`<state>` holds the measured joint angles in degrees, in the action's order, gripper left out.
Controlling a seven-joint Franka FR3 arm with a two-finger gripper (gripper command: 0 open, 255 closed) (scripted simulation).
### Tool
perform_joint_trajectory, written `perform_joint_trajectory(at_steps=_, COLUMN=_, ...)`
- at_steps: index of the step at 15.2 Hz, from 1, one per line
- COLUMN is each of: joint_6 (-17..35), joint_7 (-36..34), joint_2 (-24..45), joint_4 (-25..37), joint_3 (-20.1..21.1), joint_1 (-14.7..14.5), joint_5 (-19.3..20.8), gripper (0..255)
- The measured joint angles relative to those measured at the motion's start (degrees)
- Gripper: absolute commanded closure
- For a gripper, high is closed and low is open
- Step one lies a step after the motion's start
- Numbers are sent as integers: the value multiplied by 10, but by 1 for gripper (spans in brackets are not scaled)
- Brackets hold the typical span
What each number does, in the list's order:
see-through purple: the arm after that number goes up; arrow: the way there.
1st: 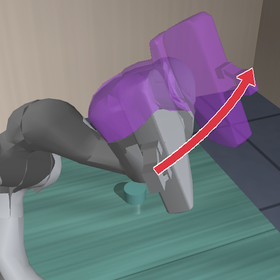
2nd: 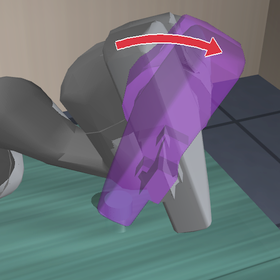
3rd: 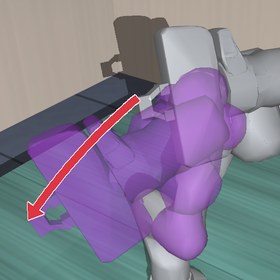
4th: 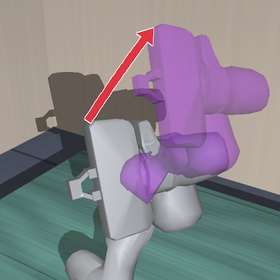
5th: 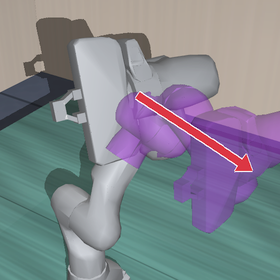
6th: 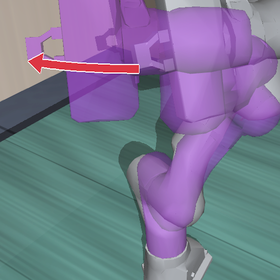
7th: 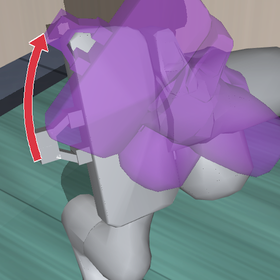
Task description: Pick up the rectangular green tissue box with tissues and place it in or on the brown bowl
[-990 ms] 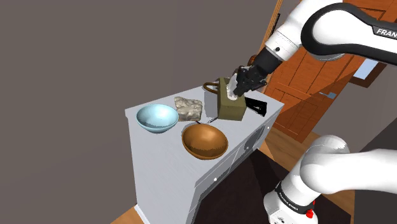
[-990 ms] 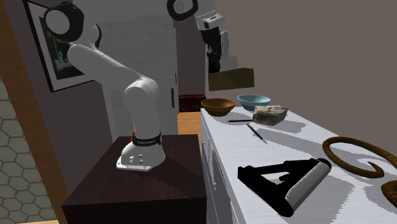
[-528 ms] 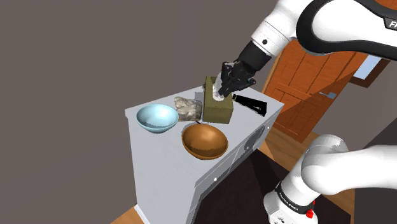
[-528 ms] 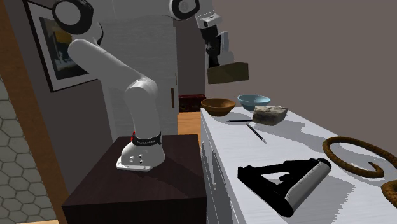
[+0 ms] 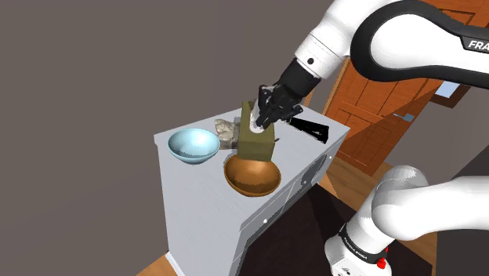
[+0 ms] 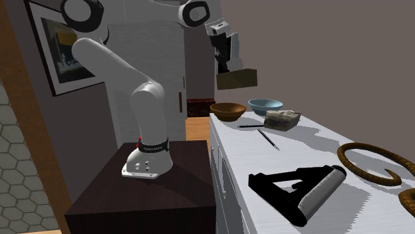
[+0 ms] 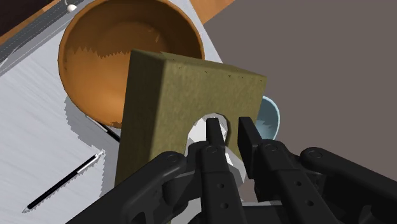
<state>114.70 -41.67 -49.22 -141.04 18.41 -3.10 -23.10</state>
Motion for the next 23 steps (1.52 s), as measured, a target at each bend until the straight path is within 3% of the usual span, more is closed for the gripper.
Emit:
perform_joint_trajectory(at_steps=17, joint_6=125, joint_7=21, joint_2=0, joint_4=-127, joint_3=32, joint_1=-21, joint_5=-41, gripper=255)
perform_joint_trajectory(at_steps=23, joint_6=129, joint_7=21, joint_2=-1, joint_4=-131, joint_3=33, joint_1=-22, joint_5=-43, gripper=255)
